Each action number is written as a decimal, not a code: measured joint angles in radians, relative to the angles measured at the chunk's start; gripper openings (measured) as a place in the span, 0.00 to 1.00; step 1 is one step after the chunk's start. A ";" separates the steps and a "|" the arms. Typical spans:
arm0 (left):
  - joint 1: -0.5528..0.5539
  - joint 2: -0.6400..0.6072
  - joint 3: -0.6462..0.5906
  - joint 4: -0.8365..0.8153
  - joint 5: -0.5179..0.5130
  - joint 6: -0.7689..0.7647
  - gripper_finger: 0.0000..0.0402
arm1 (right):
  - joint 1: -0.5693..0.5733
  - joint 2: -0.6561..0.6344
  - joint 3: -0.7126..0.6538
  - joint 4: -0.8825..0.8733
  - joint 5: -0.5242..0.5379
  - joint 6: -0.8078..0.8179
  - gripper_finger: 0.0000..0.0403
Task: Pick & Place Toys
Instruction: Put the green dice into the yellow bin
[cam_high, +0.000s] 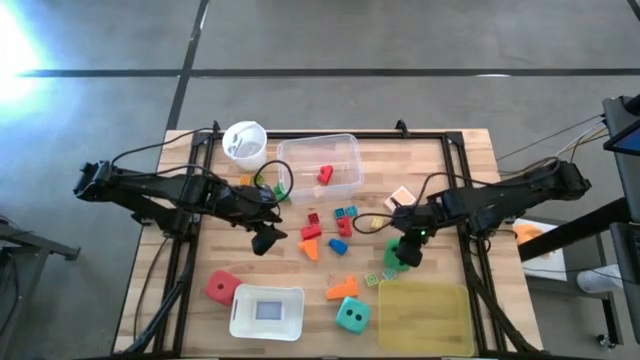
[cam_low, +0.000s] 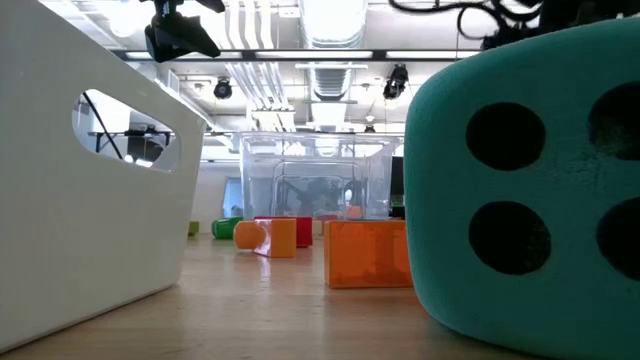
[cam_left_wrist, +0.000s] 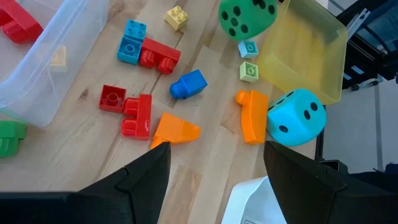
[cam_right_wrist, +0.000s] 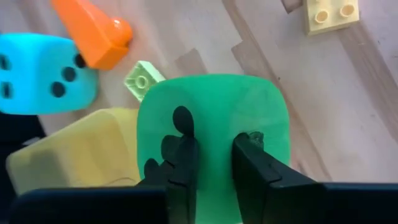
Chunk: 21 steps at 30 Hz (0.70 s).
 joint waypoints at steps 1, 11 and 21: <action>0.000 0.000 0.000 0.000 0.000 0.000 0.65 | 0.000 -0.016 0.005 -0.005 0.001 0.006 0.13; 0.000 0.000 0.000 0.000 0.000 0.000 0.65 | 0.000 -0.153 0.028 -0.033 0.007 0.036 0.05; 0.000 -0.001 0.000 0.000 0.000 -0.005 0.65 | 0.008 -0.244 0.029 -0.032 -0.152 0.047 0.01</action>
